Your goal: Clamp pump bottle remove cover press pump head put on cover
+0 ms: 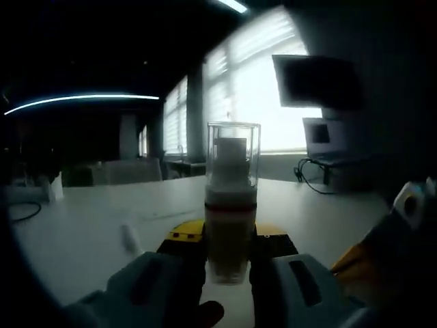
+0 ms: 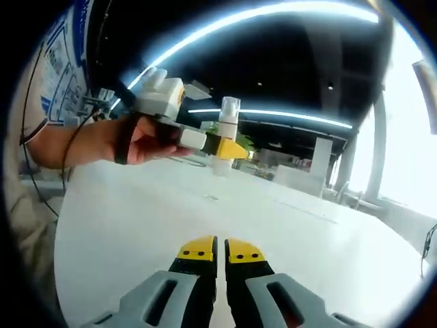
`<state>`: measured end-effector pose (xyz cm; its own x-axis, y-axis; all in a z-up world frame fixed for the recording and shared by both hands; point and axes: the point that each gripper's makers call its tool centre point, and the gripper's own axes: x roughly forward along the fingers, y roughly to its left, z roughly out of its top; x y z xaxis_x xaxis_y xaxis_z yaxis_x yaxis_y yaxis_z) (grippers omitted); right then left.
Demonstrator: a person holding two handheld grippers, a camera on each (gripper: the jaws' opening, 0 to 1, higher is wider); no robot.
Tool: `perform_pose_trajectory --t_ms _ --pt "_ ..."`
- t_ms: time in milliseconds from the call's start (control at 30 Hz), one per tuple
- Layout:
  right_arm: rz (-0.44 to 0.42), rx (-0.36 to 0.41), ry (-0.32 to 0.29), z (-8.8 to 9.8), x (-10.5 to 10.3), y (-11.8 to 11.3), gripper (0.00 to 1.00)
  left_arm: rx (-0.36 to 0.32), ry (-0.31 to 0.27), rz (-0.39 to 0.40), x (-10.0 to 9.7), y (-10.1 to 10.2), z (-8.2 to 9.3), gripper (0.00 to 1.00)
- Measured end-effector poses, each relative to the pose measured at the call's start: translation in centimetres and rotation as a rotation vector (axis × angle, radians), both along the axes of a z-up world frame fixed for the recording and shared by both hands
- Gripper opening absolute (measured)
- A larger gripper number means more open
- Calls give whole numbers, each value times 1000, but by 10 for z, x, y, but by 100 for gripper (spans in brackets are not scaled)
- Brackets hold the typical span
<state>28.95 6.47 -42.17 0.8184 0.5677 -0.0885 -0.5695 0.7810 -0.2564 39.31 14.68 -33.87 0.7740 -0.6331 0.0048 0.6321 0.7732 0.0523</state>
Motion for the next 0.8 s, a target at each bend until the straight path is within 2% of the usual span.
perform_pose_trajectory --t_ms 400,567,733,800 --pt "-4 -6 1 0 1 -1 0 24 41 -40 -32 13 -17 14" --pt "-7 -8 1 -1 1 -1 0 8 51 -72 -47 17 -27 14" --pt "-6 -9 3 -1 1 -1 0 4 85 -59 -52 30 -44 14" --pt "-6 -10 2 -1 1 -1 0 2 89 -52 -55 35 -45 14"
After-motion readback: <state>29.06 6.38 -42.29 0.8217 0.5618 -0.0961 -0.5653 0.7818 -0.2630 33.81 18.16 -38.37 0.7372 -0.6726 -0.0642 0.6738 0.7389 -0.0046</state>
